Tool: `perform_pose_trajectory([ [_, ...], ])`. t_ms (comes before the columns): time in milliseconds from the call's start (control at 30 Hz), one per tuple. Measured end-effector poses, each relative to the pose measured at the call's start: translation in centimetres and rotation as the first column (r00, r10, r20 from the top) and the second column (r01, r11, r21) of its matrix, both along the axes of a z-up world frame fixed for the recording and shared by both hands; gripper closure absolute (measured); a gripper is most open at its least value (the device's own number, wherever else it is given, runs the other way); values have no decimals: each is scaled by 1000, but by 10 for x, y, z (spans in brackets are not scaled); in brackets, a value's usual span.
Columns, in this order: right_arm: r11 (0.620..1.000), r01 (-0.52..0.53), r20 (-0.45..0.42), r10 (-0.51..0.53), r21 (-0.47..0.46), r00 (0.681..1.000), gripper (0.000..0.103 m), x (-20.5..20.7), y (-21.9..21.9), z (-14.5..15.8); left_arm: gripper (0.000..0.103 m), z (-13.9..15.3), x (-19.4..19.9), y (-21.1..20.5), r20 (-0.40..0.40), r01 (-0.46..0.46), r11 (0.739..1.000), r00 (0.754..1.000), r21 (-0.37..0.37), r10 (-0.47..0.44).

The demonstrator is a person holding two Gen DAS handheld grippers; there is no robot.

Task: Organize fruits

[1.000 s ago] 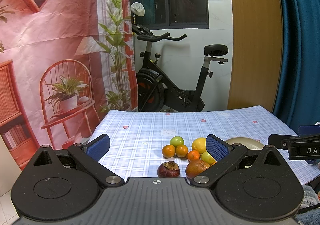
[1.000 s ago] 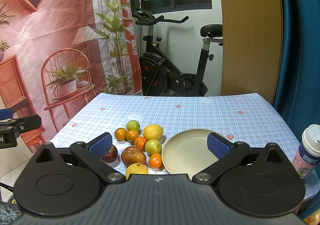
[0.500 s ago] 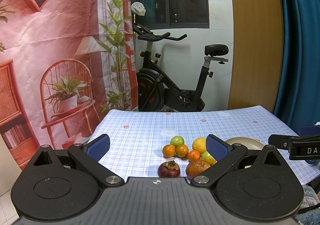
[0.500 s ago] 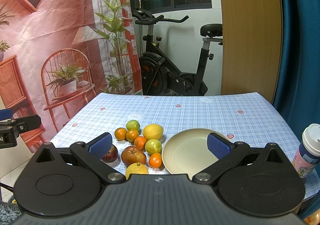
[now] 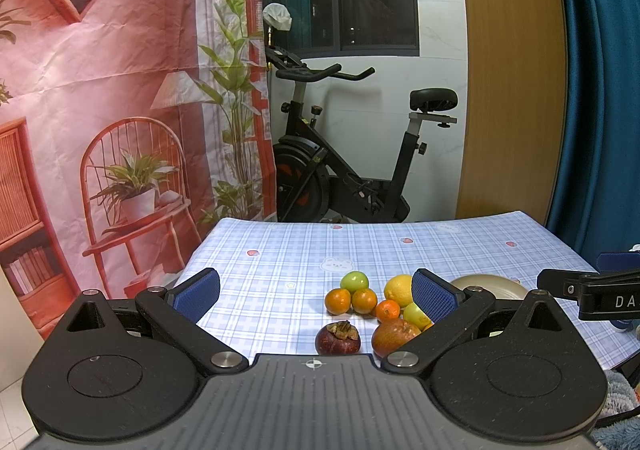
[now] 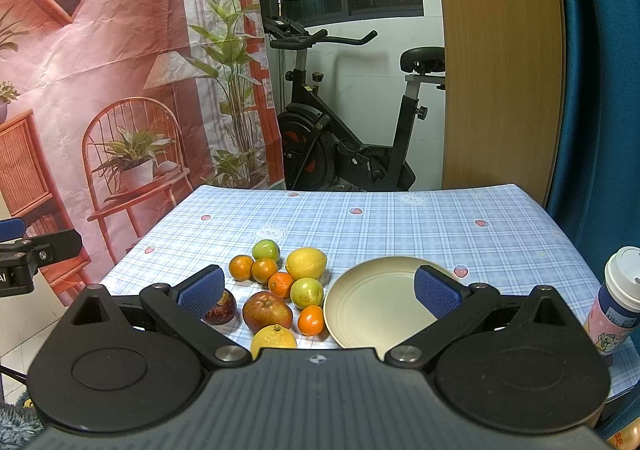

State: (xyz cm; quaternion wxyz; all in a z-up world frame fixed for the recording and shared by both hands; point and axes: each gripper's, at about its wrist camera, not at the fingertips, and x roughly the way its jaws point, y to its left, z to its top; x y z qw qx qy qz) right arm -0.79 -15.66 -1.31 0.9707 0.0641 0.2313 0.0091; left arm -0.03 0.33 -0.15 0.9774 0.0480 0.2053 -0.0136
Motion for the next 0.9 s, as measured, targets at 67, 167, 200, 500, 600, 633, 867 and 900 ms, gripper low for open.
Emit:
perform_pose_trajectory([
  [67,1000,0,0,0,0,1000,0,0,0,0,0,0,0,0,0,0,1000,1000,0,0],
  [167,1000,-1,0,1,0,1000,0,0,0,0,0,0,0,0,0,0,1000,1000,0,0],
  [200,1000,-1,1,1,0,1000,0,0,0,0,0,0,0,0,0,1,1000,1000,-1,-1],
  [500,1000,0,0,0,1,1000,0,0,0,0,0,0,0,0,-1,0,1000,1000,-1,0],
  [600,1000,0,0,0,0,1000,0,0,0,0,0,0,0,0,0,0,1000,1000,-1,0],
  [633,1000,0,0,0,1,1000,0,0,0,0,0,0,0,0,0,0,1000,1000,-1,0],
  [867,1000,5,6,-5,0,1000,0,1,-1,1,0,0,3,3,-12,0,1000,1000,-1,0],
  [900,1000,2,14,-2,-1,1000,0,3,-1,1,0,1,5,4,-9,-2,1000,1000,-3,2],
])
